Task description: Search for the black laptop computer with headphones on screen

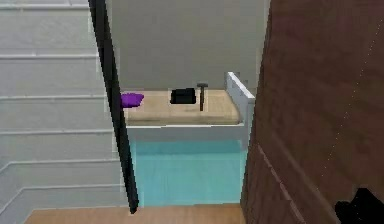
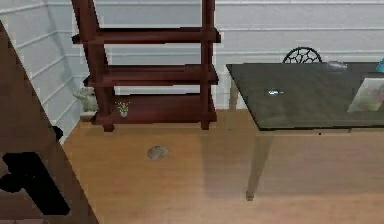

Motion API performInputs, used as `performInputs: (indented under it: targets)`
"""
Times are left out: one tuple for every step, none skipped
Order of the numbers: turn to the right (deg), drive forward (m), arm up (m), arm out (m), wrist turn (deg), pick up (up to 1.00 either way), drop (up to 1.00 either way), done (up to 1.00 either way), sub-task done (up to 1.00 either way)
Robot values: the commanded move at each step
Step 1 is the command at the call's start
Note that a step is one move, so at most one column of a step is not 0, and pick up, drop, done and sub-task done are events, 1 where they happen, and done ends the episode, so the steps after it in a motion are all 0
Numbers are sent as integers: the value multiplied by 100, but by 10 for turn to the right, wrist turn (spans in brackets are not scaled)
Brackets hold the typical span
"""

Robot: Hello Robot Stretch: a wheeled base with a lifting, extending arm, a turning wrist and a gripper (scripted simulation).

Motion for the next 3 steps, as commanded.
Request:
performInputs:
  targets:
    - [60, 0, 0, 0, 0, 0, 0, 0, 0]
    - [0, 100, 0, 0, 0, 0, 0, 0, 0]
    - [30, 0, 0, 0, 0, 0, 0, 0, 0]
